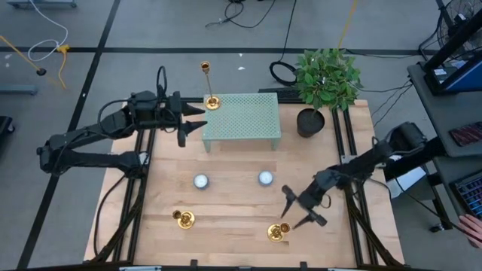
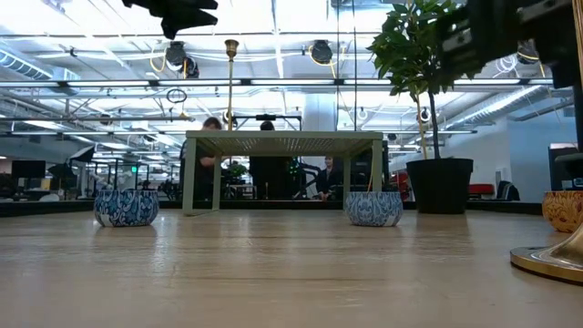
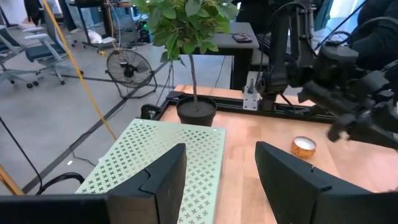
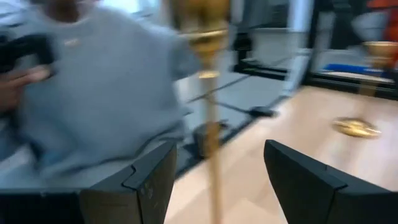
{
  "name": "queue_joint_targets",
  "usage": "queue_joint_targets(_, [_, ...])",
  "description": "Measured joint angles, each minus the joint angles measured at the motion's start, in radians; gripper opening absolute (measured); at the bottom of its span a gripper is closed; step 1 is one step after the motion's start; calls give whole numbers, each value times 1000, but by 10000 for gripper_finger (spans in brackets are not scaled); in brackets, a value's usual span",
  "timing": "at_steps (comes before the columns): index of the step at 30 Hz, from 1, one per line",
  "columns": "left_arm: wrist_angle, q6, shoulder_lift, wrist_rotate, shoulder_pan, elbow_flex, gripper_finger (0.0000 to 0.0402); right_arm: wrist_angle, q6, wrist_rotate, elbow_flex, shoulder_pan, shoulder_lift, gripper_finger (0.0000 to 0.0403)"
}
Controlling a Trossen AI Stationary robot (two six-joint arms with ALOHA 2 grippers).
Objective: Pick & Place candle stick holders
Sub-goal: Put the right gold candle holder on the shelf
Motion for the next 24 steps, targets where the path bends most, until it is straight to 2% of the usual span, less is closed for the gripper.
queue_joint_targets(14, [-1,0,0,0,-17,0,200,-4,-11,-32,133,13,160,227])
queue_joint_targets(19, [-1,1,0,1,-17,0,200,1,-21,-36,144,13,186,185])
queue_joint_targets(24, [-1,1,0,0,-17,0,200,9,-29,-35,144,13,192,115])
